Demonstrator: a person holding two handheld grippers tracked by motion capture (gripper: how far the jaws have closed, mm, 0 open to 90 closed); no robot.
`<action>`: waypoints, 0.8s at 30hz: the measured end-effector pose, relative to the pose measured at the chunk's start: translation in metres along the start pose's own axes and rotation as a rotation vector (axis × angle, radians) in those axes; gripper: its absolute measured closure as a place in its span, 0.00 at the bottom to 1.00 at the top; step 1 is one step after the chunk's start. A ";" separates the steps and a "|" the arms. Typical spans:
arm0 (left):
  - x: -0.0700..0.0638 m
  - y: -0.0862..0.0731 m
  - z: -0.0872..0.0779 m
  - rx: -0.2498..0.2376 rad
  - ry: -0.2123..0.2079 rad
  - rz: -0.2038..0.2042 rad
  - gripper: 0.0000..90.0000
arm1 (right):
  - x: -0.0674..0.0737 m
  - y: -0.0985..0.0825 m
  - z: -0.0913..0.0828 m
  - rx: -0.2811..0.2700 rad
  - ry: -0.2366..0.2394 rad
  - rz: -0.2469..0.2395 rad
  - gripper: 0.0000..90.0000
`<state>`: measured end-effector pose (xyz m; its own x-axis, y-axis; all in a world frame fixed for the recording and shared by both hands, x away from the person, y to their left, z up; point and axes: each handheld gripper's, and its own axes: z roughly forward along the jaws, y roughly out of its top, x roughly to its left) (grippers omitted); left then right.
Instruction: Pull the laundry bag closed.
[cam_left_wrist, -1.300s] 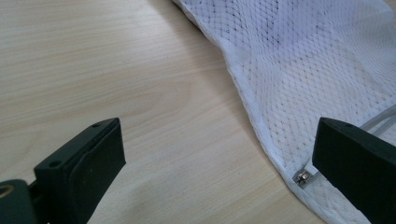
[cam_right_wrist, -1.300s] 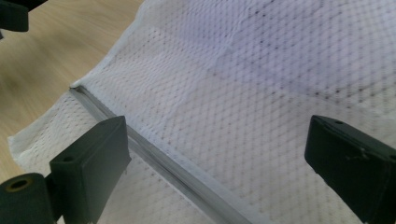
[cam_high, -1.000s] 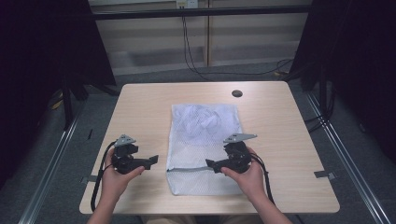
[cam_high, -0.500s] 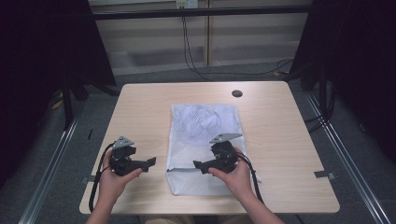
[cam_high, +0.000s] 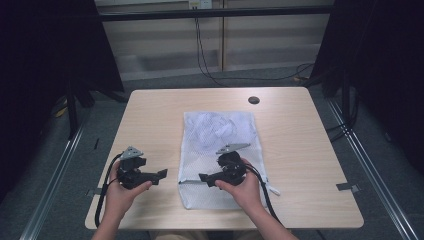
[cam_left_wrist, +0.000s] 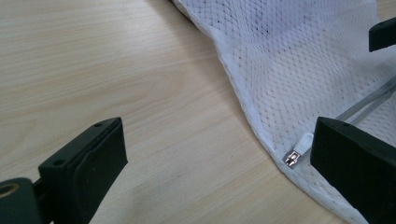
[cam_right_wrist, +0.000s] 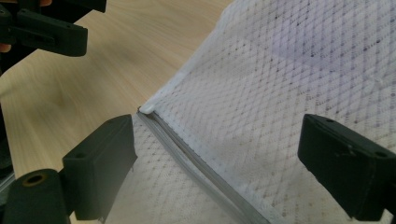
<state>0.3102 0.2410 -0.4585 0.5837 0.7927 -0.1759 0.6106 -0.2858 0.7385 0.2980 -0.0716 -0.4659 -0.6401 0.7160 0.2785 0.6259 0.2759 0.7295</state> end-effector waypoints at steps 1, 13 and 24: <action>0.000 0.000 0.000 0.000 -0.001 0.000 0.04 | 0.000 0.000 0.001 0.001 0.003 0.003 0.14; 0.000 0.001 0.001 0.003 -0.005 -0.003 0.04 | 0.008 0.000 0.010 0.002 0.042 0.018 0.26; 0.001 0.000 0.000 0.010 -0.002 -0.004 0.04 | 0.014 0.003 0.023 -0.004 0.106 0.082 0.36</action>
<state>0.3105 0.2416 -0.4586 0.5825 0.7926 -0.1803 0.6183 -0.2880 0.7313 0.3014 -0.0464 -0.4737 -0.6301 0.6646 0.4015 0.6764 0.2159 0.7041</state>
